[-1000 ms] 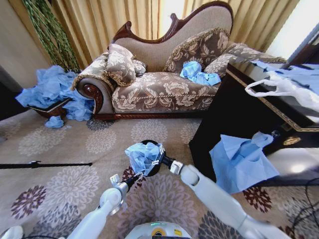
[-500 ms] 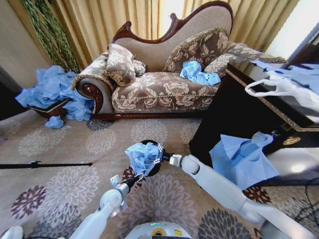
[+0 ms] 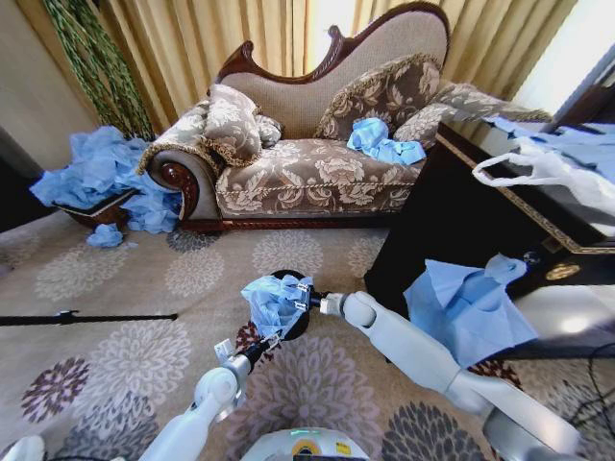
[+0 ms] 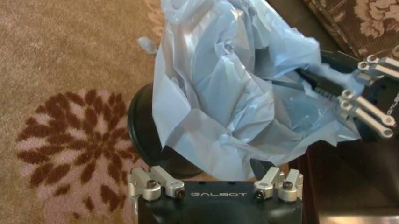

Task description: Place a garbage bag over the trash bin.

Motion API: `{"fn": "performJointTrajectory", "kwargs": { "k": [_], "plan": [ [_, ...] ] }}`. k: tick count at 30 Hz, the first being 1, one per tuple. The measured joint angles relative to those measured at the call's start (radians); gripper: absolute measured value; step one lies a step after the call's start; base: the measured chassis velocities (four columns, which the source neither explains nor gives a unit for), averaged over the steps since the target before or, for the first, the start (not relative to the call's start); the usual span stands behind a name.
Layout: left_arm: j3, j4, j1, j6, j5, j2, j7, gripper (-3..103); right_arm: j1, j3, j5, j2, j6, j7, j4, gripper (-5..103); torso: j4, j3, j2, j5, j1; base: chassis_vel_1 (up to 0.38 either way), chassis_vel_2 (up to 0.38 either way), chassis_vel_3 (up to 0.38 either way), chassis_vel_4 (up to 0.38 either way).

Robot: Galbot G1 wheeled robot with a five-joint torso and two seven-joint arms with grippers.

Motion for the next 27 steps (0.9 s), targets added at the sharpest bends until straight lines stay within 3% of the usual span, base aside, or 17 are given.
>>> {"fn": "performJointTrajectory", "kwargs": {
  "k": [8, 27],
  "plan": [
    [0.003, 0.027, -0.022, -0.004, 0.002, -0.008, -0.004, 88, 0.020, 0.006, 0.013, 0.014, -0.004, 0.032, -0.001, 1, 0.0001, 0.000, 0.000, 0.0000, 0.000, 0.000, 0.000, 0.000, 0.000],
    [0.020, 0.111, -0.101, -0.009, 0.018, -0.048, -0.024, 76, 0.113, 0.110, 0.024, 0.120, 0.024, 0.063, -0.193, 0, 0.0001, 0.000, 0.000, -0.0001, 0.000, 0.000, 0.000, 0.000, 0.000]
  ]
}}
